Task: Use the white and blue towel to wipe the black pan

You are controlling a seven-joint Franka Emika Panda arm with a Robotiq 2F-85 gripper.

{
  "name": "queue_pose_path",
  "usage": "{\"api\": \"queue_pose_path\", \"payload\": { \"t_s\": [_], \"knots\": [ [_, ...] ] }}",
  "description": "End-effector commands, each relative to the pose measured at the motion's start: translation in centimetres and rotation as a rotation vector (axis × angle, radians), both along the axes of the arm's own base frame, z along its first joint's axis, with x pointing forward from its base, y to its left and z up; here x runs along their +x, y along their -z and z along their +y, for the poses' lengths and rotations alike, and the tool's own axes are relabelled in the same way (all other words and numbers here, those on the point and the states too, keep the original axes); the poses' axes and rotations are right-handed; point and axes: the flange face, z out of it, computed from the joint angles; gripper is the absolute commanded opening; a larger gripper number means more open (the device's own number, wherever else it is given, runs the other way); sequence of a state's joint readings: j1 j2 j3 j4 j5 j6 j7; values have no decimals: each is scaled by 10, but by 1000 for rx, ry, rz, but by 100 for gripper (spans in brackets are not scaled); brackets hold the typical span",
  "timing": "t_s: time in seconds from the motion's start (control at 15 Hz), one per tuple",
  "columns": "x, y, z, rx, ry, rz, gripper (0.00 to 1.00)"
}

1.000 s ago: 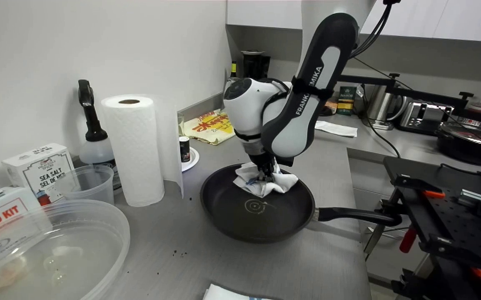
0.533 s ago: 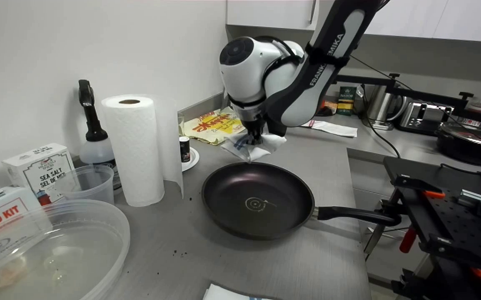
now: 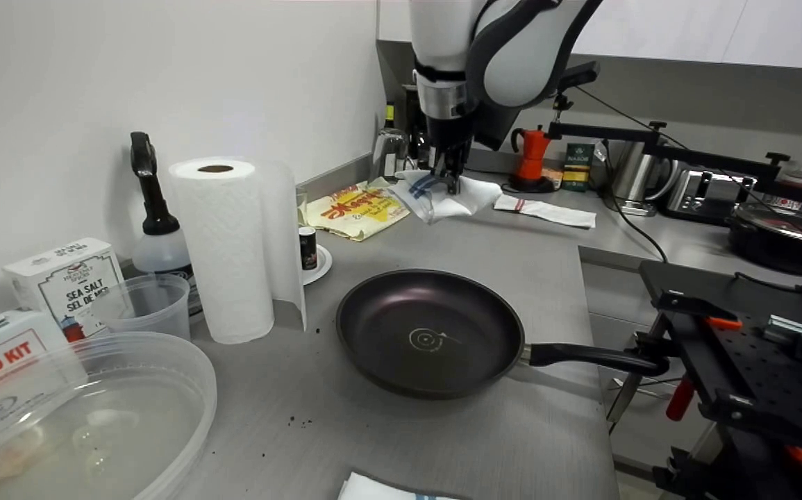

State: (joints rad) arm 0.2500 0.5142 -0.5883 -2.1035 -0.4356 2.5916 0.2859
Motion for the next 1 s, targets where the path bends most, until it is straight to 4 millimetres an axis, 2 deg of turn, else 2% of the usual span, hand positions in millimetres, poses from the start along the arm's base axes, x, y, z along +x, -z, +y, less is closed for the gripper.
{"api": "queue_pose_path", "payload": {
  "t_s": [0.0, 0.27, 0.47, 0.67, 0.93],
  "knots": [
    [-18, -15, -52, 181, 14, -8, 3],
    [-30, 15, -124, 418, 70, -3, 3],
    [-35, 47, -160, 597, 136, 15, 3],
    [-33, 80, -182, 694, 190, 51, 3],
    [-27, 118, -194, 733, 233, 102, 3]
  ]
}}
